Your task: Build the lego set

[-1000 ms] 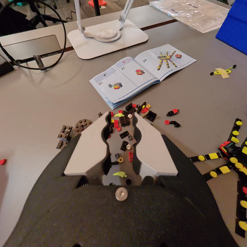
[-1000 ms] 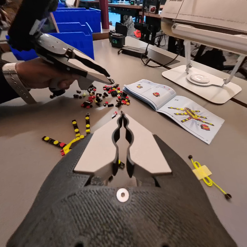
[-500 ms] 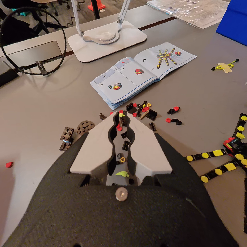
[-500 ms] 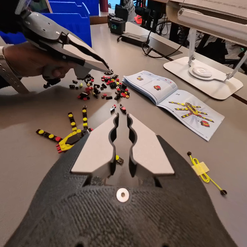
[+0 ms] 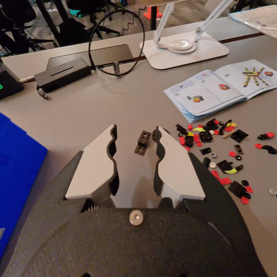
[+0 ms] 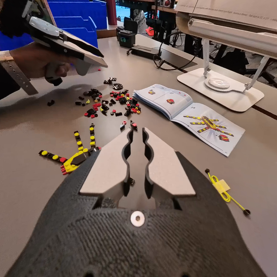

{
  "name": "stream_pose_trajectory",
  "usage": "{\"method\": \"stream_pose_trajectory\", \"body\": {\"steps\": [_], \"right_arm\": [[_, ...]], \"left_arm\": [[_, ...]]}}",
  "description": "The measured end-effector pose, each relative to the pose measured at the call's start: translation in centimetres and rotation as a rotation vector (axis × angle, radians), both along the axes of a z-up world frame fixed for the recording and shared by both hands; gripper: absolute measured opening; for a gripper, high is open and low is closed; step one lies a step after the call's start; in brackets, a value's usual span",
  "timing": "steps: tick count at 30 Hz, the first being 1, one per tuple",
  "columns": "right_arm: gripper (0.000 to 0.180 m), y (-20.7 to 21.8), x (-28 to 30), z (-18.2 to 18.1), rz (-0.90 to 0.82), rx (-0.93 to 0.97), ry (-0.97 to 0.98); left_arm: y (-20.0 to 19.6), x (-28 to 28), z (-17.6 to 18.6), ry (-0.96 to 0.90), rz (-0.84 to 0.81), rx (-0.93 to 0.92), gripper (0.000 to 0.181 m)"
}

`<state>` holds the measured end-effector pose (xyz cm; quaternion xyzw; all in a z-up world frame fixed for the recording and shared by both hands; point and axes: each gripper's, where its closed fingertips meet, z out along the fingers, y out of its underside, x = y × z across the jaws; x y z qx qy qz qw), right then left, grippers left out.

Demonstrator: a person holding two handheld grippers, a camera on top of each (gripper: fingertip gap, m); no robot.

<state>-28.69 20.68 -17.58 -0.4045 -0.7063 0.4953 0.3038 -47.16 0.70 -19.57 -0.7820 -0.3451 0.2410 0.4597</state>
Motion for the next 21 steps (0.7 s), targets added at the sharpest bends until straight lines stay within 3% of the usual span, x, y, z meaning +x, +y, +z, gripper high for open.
{"method": "stream_pose_trajectory", "body": {"steps": [4, 13, 21], "right_arm": [[0.01, -0.1, 0.0, -0.1, 0.003, -0.007, -0.005], [0.01, -0.5, 0.0, -0.5, 0.013, 0.004, -0.014], [0.01, -0.7, 0.1, -0.6, 0.017, 0.009, -0.017]], "left_arm": [[0.1, 0.9, -1.4, -0.111, -0.106, 0.008, 0.034], [0.0, 0.8, -4.5, -0.216, -0.073, -0.093, 0.039], [-0.7, 0.5, -5.0, -0.241, -0.031, -0.113, 0.039]]}}
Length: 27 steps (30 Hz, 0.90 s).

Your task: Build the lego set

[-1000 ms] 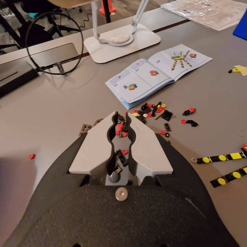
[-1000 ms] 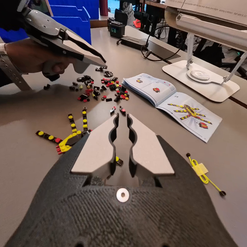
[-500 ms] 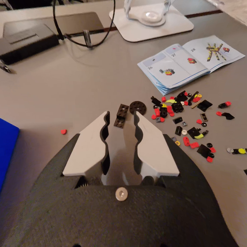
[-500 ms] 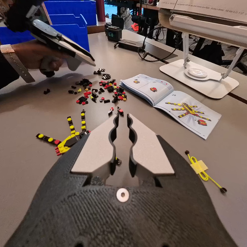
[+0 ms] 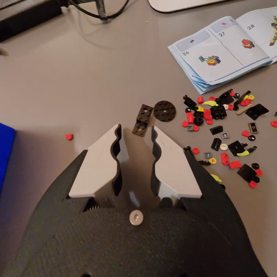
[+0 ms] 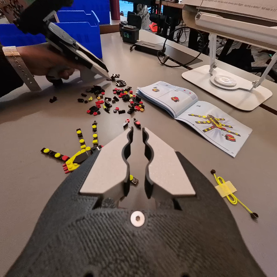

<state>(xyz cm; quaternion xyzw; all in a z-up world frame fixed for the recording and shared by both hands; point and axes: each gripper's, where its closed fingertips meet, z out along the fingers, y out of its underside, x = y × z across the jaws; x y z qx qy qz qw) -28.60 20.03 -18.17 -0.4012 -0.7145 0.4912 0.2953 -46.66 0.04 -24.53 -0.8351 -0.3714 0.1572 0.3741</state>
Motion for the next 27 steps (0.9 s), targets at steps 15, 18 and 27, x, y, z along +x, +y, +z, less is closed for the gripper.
{"method": "stream_pose_trajectory", "body": {"steps": [15, 18, 27], "right_arm": [[0.01, -0.1, 0.0, 0.1, 0.002, -0.014, -0.001], [0.01, -0.1, 0.0, 0.2, 0.001, -0.019, 0.001], [0.01, -0.3, 0.1, 0.2, 0.003, -0.011, 0.002]], "left_arm": [[-7.2, -5.1, -0.4, -0.076, 0.341, 0.079, 0.029], [-7.4, -5.2, -0.6, -0.08, 0.362, 0.062, 0.017], [-6.4, -4.6, -0.1, -0.031, 0.292, 0.017, 0.005]]}}
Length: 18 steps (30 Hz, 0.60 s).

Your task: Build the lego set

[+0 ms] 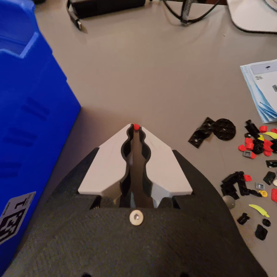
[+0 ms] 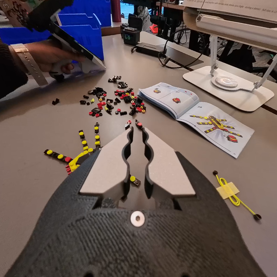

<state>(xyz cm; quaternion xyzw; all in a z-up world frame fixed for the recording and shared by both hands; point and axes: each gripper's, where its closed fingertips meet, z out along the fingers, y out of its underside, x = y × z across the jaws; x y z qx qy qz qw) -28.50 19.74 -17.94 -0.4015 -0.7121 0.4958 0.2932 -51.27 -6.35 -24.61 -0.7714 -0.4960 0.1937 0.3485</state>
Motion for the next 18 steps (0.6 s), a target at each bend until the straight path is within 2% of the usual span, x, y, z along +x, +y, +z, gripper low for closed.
{"method": "stream_pose_trajectory", "body": {"steps": [3, 6, 8, 12, 18], "right_arm": [[0.01, 0.0, 0.0, 0.0, -0.002, 0.003, 0.001], [0.009, 0.0, 0.0, -0.2, 0.0, 0.01, -0.002], [0.009, -0.1, 0.0, -0.2, 0.001, 0.018, -0.002], [0.009, -0.1, 0.0, -0.4, 0.001, 0.039, 0.002], [0.009, -0.1, 0.0, -0.5, 0.002, 0.044, -0.002]], "left_arm": [[2.5, 1.4, 1.8, 0.032, -0.1, 0.071, 0.006], [7.4, 5.3, 3.4, 0.028, -0.349, 0.203, 0.005], [9.2, 7.3, 2.8, 0.016, -0.469, 0.151, 0.005], [10.5, 8.8, 0.4, -0.018, -0.544, 0.018, 0.005], [10.4, 8.9, 0.4, -0.046, -0.537, 0.038, 0.005]]}}
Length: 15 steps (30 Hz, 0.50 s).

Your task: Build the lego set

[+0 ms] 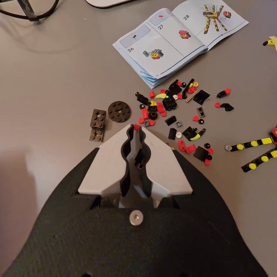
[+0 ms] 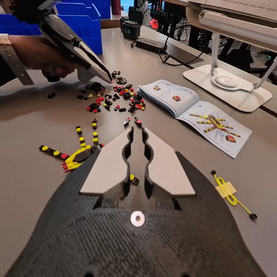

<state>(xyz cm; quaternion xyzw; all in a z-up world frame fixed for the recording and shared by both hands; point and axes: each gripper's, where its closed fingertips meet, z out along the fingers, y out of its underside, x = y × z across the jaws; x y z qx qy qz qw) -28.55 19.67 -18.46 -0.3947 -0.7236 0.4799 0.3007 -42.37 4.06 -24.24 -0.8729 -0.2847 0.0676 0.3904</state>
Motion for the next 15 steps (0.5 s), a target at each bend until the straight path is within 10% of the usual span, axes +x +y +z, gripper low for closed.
{"method": "stream_pose_trajectory", "body": {"steps": [11, 15], "right_arm": [[0.006, 0.5, -0.1, 1.0, -0.024, 0.003, 0.048], [0.002, 0.4, -0.1, 0.9, -0.025, 0.074, 0.08]], "left_arm": [[-3.9, -5.2, 4.5, 0.12, 0.309, 0.226, 0.06], [-7.2, -7.3, 4.7, 0.356, 0.447, 0.004, 0.104]]}}
